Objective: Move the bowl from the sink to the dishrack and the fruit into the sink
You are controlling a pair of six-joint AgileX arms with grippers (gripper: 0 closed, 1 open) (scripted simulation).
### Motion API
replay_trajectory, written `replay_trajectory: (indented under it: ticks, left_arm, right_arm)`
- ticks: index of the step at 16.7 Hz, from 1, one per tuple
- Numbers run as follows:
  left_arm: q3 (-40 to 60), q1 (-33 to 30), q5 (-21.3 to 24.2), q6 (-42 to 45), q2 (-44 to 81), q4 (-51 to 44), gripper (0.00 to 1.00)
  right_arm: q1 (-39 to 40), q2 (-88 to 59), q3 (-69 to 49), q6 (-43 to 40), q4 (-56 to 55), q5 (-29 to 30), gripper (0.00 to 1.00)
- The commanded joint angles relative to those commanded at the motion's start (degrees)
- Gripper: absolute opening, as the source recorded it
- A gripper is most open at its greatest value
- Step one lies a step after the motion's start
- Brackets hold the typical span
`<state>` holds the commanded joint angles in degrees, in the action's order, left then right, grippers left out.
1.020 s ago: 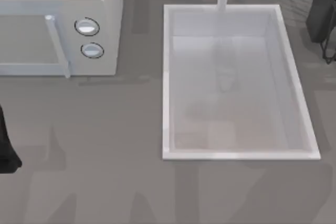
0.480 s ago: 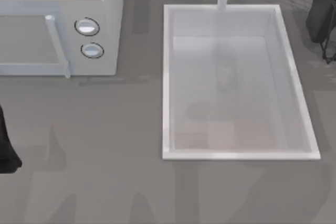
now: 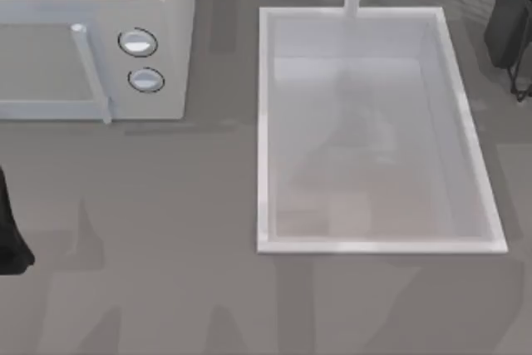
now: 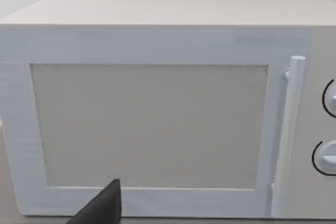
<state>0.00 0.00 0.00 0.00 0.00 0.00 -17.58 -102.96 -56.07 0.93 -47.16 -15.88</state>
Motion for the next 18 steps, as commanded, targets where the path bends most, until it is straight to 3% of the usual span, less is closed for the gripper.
replay_trajectory:
  ticks: [9,18]
  left_arm:
    - [0.00,0.00,0.00,0.00,0.00,0.00,1.00]
    - [0.00,0.00,0.00,0.00,0.00,0.00,1.00]
  right_arm:
    - [0.08,3.41,1.77,0.56,1.93,0.67,1.00]
    - [3.48,39.80,22.49,1.73,22.98,7.59,1.00]
